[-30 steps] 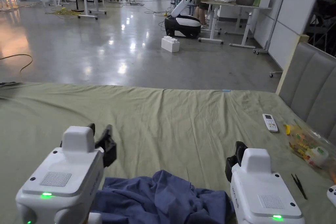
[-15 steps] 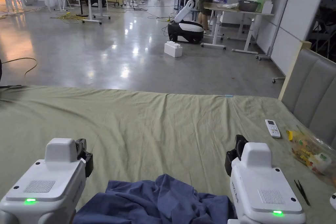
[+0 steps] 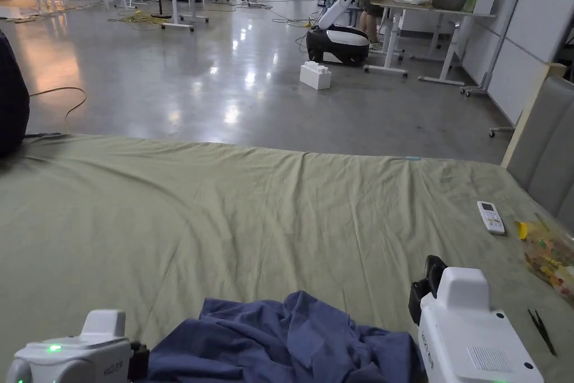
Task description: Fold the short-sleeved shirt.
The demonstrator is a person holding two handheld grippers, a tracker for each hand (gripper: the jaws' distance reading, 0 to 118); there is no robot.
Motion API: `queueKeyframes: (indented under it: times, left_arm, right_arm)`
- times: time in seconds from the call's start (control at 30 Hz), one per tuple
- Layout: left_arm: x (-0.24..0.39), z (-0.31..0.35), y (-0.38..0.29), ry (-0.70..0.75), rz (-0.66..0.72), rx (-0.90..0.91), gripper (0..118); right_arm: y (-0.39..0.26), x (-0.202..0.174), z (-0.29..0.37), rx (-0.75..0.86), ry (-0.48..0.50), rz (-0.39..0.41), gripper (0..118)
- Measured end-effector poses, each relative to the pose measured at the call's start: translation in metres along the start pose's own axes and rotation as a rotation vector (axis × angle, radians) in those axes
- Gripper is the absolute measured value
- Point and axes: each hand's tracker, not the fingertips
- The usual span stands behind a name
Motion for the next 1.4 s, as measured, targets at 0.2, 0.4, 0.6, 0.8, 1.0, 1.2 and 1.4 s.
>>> queueKeyframes:
  times: [0.2, 0.4, 0.6, 0.8, 1.0, 1.2, 1.4]
  left_arm:
    - [-0.003, -0.024, -0.028, 0.017, 0.084, -0.107, 69]
    - [0.007, -0.051, -0.032, 0.07, 0.044, -0.143, 68]
    - [0.049, -0.046, -0.032, 0.081, -0.108, -0.103, 23]
    - [0.059, -0.04, -0.033, 0.056, -0.117, -0.118, 5]
    - [0.051, -0.002, -0.029, -0.004, -0.056, -0.012, 4]
    - [0.011, 0.009, -0.02, -0.026, -0.037, 0.042, 5]
    - [0.019, 0.014, -0.023, -0.011, -0.071, 0.051, 4]
  right_arm:
    - [-0.01, 0.005, -0.005, -0.044, -0.003, -0.05, 0]
    - [-0.016, 0.007, -0.008, -0.074, -0.003, -0.06, 0]
    - [-0.024, 0.008, -0.009, -0.097, -0.001, -0.051, 0]
    - [-0.031, 0.021, -0.019, -0.138, 0.014, -0.042, 0]
    - [-0.043, 0.048, -0.051, -0.347, 0.043, -0.082, 1]
    - [-0.07, 0.05, -0.096, -0.563, 0.1, -0.051, 86]
    - [-0.127, 0.028, -0.141, -0.808, 0.172, -0.01, 81]
